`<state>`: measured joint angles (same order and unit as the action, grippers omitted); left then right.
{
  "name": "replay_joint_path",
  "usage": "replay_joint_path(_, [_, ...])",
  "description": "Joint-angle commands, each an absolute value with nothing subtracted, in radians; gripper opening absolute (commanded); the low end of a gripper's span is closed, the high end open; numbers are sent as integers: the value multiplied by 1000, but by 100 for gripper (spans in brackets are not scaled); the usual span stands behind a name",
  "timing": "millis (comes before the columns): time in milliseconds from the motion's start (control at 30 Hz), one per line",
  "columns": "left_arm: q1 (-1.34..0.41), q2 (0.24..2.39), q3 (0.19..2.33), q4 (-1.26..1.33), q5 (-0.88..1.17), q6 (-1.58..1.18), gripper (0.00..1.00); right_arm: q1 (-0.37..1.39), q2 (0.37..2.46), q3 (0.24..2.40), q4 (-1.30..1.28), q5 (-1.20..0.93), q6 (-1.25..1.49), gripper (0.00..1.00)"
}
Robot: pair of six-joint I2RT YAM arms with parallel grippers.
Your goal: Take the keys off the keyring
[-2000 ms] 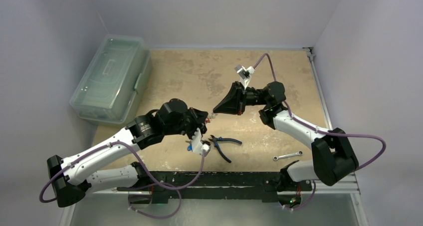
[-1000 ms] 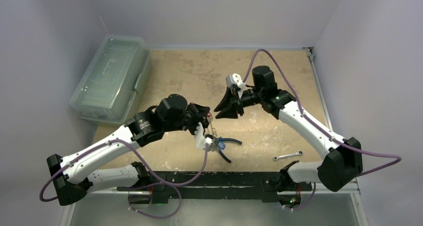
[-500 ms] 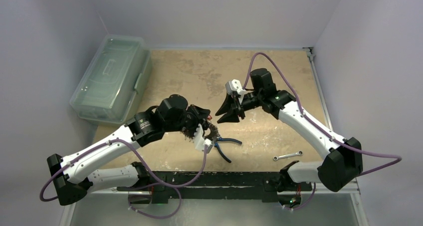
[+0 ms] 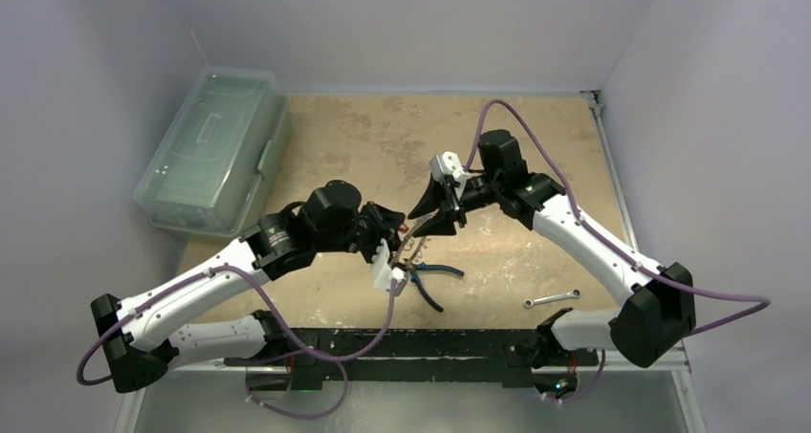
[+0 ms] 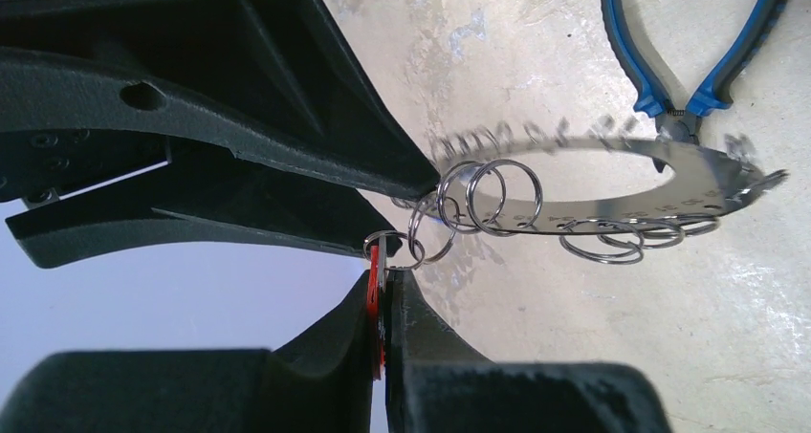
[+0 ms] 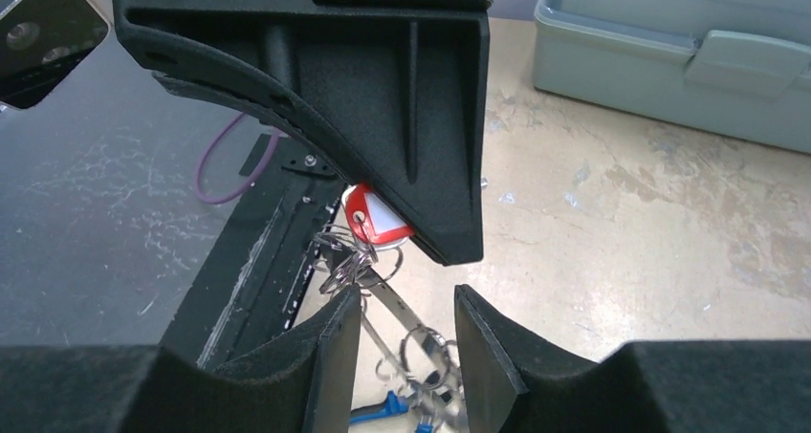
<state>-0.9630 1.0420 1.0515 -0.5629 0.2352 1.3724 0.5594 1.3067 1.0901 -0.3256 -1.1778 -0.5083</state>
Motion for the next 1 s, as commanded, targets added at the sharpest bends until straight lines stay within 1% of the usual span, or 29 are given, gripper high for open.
replay_joint_path(0, [-966, 1044, 1101, -510, 268, 1379, 0, 577, 1298, 1091, -285, -1201, -489, 44])
replay_joint_path(300, [-966, 1043, 1102, -511, 257, 1377, 0, 590, 1290, 1079, -313, -1211, -503, 37])
replay_joint_path(700, [-966, 1049, 1106, -505, 248, 1383, 0, 602, 1272, 1049, -332, -1226, -505, 37])
replay_joint_path(867, [-967, 1051, 1106, -502, 249, 1383, 0, 606, 1269, 1044, -310, -1233, -470, 39])
replay_joint_path(967, [-967, 1051, 1106, -502, 247, 1384, 0, 608, 1269, 1043, -305, -1235, -461, 37])
